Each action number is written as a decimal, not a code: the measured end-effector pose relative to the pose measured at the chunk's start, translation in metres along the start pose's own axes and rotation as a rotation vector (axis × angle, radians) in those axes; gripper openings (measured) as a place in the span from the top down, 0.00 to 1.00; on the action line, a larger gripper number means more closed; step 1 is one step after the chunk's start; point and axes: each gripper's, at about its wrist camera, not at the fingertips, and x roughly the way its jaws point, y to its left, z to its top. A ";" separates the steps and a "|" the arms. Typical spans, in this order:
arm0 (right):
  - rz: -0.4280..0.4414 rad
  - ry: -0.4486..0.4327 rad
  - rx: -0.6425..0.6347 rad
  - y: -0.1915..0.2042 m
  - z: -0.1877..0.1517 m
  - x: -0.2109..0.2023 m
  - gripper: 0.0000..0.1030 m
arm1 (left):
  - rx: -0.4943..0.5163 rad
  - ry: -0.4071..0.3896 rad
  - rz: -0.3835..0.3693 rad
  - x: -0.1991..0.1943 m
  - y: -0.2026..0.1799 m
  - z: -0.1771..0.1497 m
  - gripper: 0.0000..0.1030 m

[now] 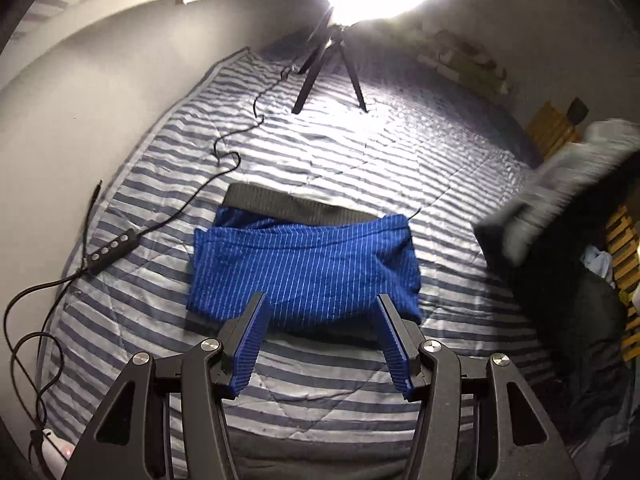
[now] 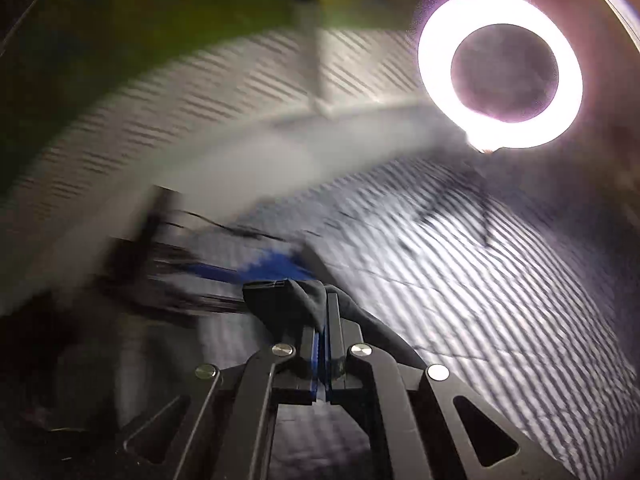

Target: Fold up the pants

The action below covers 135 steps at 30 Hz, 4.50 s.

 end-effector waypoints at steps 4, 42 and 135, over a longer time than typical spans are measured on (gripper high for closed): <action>0.235 -0.033 -0.055 0.030 0.019 -0.019 0.98 | -0.008 -0.027 0.001 -0.025 0.013 -0.002 0.45; -0.914 0.113 0.623 -0.141 -0.352 -0.327 0.67 | 0.077 0.113 0.226 0.112 -0.039 0.047 0.29; -0.984 0.132 0.619 -0.231 -0.323 -0.251 0.65 | -0.115 -0.051 0.336 0.017 0.036 0.093 0.39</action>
